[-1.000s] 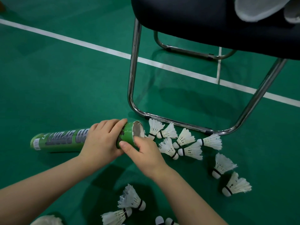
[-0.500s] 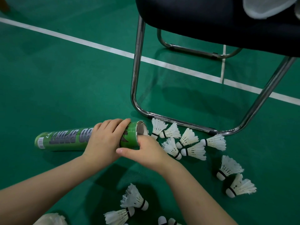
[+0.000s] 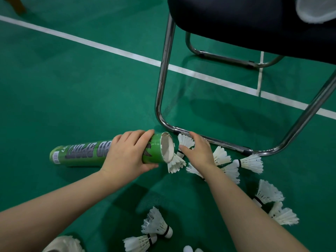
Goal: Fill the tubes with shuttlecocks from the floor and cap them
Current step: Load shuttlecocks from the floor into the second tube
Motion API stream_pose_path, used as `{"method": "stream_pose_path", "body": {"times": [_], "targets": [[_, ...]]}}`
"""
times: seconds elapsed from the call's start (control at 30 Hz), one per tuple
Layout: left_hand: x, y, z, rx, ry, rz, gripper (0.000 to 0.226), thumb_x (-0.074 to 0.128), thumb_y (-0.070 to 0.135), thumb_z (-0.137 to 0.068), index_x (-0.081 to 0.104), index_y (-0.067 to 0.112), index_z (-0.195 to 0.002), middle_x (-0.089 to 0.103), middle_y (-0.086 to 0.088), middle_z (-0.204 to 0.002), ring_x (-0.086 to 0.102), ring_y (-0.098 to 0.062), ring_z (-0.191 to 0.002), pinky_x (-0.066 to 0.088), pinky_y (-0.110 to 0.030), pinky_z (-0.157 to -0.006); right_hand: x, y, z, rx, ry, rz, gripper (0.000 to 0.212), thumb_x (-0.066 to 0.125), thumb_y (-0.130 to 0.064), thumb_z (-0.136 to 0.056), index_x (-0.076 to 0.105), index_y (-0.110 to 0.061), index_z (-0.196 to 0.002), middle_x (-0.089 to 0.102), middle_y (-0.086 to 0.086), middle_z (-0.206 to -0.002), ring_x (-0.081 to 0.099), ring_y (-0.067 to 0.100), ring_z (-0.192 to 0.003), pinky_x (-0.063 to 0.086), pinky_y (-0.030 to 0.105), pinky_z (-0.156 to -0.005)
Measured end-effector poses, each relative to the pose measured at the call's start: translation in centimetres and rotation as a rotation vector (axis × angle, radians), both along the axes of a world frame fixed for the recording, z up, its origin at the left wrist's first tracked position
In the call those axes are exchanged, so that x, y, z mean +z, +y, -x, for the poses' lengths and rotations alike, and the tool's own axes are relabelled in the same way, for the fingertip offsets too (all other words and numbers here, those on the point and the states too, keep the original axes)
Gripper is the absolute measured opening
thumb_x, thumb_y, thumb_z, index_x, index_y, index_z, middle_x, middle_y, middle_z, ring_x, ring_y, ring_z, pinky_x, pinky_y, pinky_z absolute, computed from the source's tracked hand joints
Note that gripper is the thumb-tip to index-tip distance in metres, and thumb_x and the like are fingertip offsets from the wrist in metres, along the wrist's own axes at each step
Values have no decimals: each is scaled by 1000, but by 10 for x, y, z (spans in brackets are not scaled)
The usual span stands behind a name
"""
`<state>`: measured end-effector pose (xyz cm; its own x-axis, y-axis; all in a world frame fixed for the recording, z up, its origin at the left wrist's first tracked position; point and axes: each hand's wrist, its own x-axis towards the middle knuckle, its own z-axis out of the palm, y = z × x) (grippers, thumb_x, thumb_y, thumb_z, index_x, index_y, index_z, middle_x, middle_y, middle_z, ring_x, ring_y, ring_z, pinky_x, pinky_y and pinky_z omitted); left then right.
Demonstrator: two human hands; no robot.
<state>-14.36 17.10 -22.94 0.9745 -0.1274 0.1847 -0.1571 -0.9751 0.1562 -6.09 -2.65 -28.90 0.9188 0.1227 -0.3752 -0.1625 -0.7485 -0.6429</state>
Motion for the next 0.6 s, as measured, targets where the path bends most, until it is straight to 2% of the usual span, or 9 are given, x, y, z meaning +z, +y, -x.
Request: {"method": "stream_pose_path", "body": {"times": [0.1, 0.2, 0.27, 0.33, 0.4, 0.43, 0.53, 0.6], "targets": [[0, 2, -1, -2, -17, 2, 93, 81, 55, -46, 43, 17, -121, 62, -7, -105, 60, -29, -92, 46, -42, -81, -13, 7, -6, 45, -32, 66, 62, 59, -40, -86, 32, -27, -141, 37, -3, -146, 27, 21, -136, 25, 42, -110], [-1, 2, -4, 0, -17, 2, 93, 81, 55, -46, 43, 17, -122, 62, -7, -106, 59, -29, -93, 45, -41, -81, -20, 10, -12, 49, -84, 175, 51, 57, -33, -87, 40, -26, -135, 46, -2, -138, 34, 22, -130, 27, 42, -103], [-3, 2, -4, 3, -16, 4, 93, 81, 55, -46, 43, 17, -122, 62, -7, -105, 59, -29, -92, 46, -41, -80, -23, 9, -13, 53, -116, 234, 39, 54, -28, -89, 50, -21, -127, 56, 1, -127, 43, 24, -120, 29, 38, -96], [-4, 1, -4, 1, -16, 6, 93, 81, 55, -46, 43, 17, -121, 62, -7, -105, 59, -29, -92, 46, -42, -79, -26, 5, -10, 42, -160, 237, 21, 51, -25, -90, 61, -17, -107, 65, 4, -105, 53, 25, -101, 29, 34, -84], [-6, -1, -2, -7, -17, 8, 92, 82, 54, -46, 44, 16, -121, 62, -8, -104, 60, -29, -91, 46, -41, -78, -22, 0, -5, -16, -184, 119, 12, 53, -24, -89, 59, -15, -84, 62, 0, -80, 54, 23, -81, 34, 33, -79], [-6, -1, -1, -10, -17, 8, 92, 82, 54, -46, 44, 16, -121, 62, -8, -104, 60, -30, -91, 46, -41, -78, -19, -1, -3, -53, -191, 38, 12, 54, -24, -89, 55, -17, -80, 57, -5, -75, 53, 20, -77, 37, 33, -78], [-7, -1, 1, 1, -10, 12, 89, 80, 54, -50, 43, 17, -122, 61, -8, -105, 59, -30, -92, 45, -43, -79, -1, -6, 5, -140, -262, -134, 9, 57, -26, -88, 58, -17, -85, 56, -8, -79, 52, 14, -80, 40, 32, -76], [-6, 0, 0, 16, -7, 18, 87, 80, 53, -52, 43, 16, -122, 61, -9, -106, 58, -31, -94, 45, -44, -80, 15, -10, 12, -263, -310, -332, 6, 59, -19, -87, 59, -17, -82, 55, -7, -71, 47, 7, -65, 38, 28, -61]]}}
